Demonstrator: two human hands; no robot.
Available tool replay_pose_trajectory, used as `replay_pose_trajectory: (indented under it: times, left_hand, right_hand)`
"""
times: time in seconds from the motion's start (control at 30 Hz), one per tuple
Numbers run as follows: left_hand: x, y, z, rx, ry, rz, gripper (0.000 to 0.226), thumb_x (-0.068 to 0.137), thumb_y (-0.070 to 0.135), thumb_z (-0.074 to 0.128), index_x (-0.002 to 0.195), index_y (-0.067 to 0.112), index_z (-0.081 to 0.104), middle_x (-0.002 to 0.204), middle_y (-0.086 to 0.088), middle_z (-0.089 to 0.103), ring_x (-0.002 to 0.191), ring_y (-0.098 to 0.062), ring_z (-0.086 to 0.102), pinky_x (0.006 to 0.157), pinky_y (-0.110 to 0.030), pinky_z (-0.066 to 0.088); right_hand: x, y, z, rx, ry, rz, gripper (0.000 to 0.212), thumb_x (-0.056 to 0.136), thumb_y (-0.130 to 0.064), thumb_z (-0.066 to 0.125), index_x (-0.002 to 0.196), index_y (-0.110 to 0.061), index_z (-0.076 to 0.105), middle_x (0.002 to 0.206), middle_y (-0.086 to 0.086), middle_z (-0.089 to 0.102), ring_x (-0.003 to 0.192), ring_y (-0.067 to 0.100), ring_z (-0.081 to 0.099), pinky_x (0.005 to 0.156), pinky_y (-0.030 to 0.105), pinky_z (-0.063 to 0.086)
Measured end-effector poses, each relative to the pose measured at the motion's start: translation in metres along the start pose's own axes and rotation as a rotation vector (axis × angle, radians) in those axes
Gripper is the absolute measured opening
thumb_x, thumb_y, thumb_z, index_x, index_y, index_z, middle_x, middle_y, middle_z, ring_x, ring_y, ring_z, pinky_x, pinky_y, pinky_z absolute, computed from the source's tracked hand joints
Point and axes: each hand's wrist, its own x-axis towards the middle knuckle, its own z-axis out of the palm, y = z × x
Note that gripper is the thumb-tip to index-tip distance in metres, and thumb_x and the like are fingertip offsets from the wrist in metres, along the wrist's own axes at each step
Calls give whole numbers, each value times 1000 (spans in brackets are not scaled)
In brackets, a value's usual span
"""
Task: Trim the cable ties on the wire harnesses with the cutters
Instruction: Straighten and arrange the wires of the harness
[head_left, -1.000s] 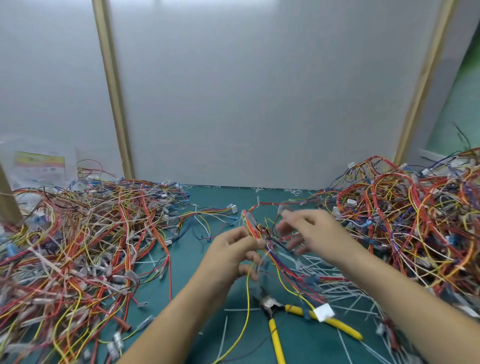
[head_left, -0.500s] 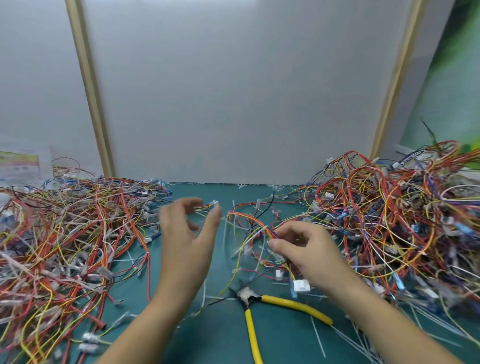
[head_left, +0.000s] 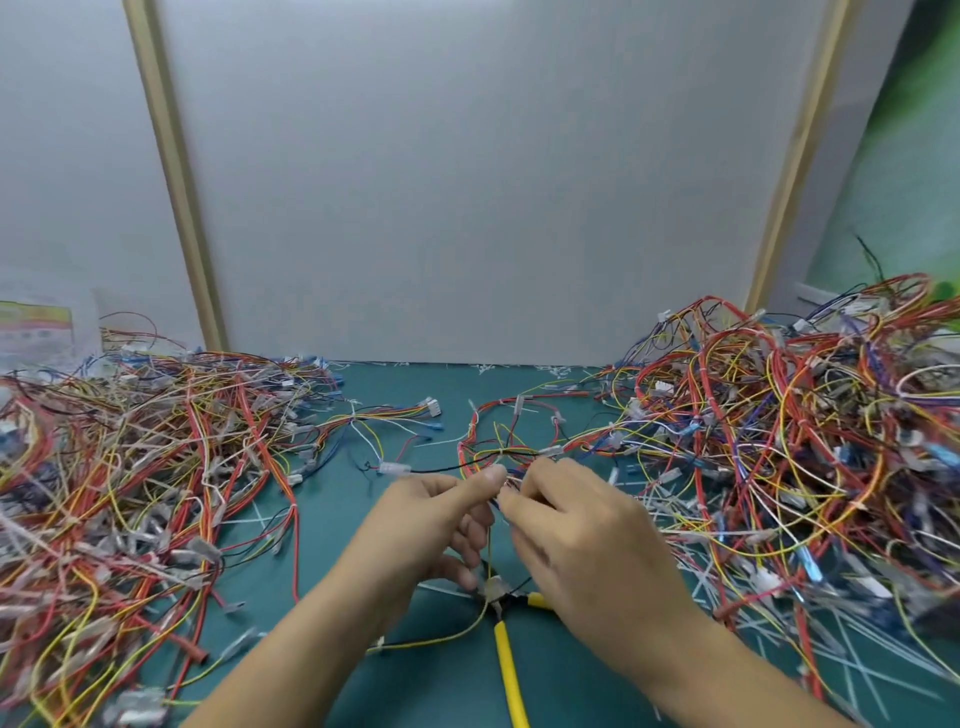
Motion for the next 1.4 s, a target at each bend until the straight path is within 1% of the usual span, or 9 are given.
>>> replay_pose_trajectory:
  times: [0.27,0.37,0.57,0.7,0.83,0.93,1.07,1.27,1.4]
  left_hand:
    - [5,-5,-4,-45,-84,-9,23,98,12,56,78,0,60,61,-11,60,50,-20,54,46,-28,52]
    - [8,-5,-4,-178,-91,135,22,96,13,55,79,0,60,62,-11,57,55,-20,55,50,-29,53]
    - [18,-1,-8,-710,-215,144,21,85,18,53,84,5,70,74,-9,67,62,-17,65,60,-30,58]
    - [21,-12,-4,-521,-172,21,18,81,7,62,93,-6,66,78,-12,71,69,-21,70,71,-35,61]
    - [19,-16,4,-424,-156,-163,17,96,3,41,83,4,51,57,-7,49,46,-20,53,44,-28,50]
    - [20,-19,5,-361,-87,-190,33,104,26,41,71,18,39,54,3,21,37,-10,20,35,-16,22]
    - [22,-21,0,-269,-103,-200,56,91,62,44,57,19,39,51,3,20,36,-8,15,37,-11,16]
    - [21,-16,-3,-448,-289,-334,78,82,83,20,48,15,36,43,2,18,31,-6,12,36,-6,18]
    - [15,-10,3,-511,-383,-359,60,87,70,31,73,15,49,46,3,25,35,-10,13,36,-12,13]
  right_hand:
    - [4,39,-9,936,-11,716,28,89,-56,63,89,-32,77,78,-6,70,67,9,60,62,25,51]
    - [8,51,-13,1150,67,844,34,86,-49,57,87,-23,80,78,-2,71,68,11,57,61,26,52]
    - [6,36,-5,1153,-46,708,24,100,-16,56,91,-19,77,81,2,72,70,12,61,63,27,55]
    - [5,33,3,1183,-83,787,17,99,-13,56,97,-11,72,80,3,69,68,12,61,64,29,54]
    - [1,30,9,1241,-159,854,12,96,-9,61,103,-16,69,79,2,68,69,11,64,64,26,56]
    - [0,27,12,1202,-200,830,18,96,-8,61,108,-19,69,88,8,65,74,12,66,68,30,57]
    - [1,29,9,1270,-181,812,30,99,1,49,108,-18,71,96,9,71,78,17,67,71,33,58]
    - [-4,20,10,1126,-269,627,22,89,-33,60,107,-39,70,102,-5,71,94,20,67,82,38,58]
    - [-5,17,12,1022,-289,570,26,85,-48,63,110,-45,67,108,-17,67,95,8,64,78,29,56]
